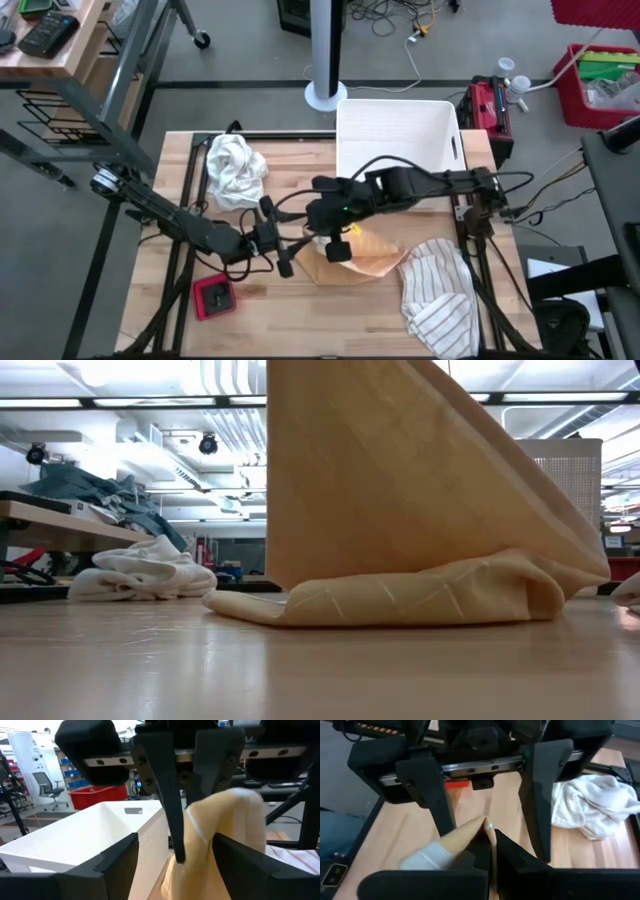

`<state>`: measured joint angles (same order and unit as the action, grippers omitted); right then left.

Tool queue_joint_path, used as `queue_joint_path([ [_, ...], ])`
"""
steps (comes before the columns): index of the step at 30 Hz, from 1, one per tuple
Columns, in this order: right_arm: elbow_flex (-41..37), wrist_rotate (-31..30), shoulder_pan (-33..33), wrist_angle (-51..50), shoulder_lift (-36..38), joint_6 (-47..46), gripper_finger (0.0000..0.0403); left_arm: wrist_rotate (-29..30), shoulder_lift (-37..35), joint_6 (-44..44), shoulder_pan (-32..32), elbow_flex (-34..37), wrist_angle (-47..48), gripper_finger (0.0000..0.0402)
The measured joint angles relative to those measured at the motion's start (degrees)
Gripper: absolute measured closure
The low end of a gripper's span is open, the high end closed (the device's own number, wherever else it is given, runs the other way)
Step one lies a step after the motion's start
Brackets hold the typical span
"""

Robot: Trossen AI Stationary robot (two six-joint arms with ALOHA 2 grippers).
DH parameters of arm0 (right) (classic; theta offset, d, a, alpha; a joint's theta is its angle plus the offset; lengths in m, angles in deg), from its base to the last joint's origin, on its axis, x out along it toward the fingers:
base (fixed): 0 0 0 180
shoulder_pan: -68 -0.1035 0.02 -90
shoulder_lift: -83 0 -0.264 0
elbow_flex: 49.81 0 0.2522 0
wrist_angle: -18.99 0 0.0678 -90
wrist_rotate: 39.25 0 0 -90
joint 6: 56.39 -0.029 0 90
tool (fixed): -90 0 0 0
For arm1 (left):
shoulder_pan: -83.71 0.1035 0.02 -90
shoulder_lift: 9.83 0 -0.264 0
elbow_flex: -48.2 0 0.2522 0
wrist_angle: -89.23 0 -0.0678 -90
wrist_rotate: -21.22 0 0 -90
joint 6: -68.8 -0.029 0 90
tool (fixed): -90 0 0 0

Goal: Fold towel
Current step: Fold the yellow kitchen towel

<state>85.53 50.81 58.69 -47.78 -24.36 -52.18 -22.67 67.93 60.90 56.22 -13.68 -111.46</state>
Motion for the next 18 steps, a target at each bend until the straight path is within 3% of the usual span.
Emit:
queue_joint_path([
  [5, 0.00, -1.90, 1.37, -0.47, 1.61, -1.15, 0.0403, 0.00, -0.02, 1.65, -0.09, 0.00, 2.36, 0.0141],
  [11, 0.00, -15.08, 2.19, -1.64, 3.54, -1.20, 0.0403, 0.05, -0.02, 2.97, -0.05, 0.00, 7.35, 0.0130],
  [18, 0.00, -15.39, 2.10, -1.33, 3.62, -4.79, 0.0403, 2.34, 0.09, 2.72, 1.07, 0.00, 3.27, 0.0121],
])
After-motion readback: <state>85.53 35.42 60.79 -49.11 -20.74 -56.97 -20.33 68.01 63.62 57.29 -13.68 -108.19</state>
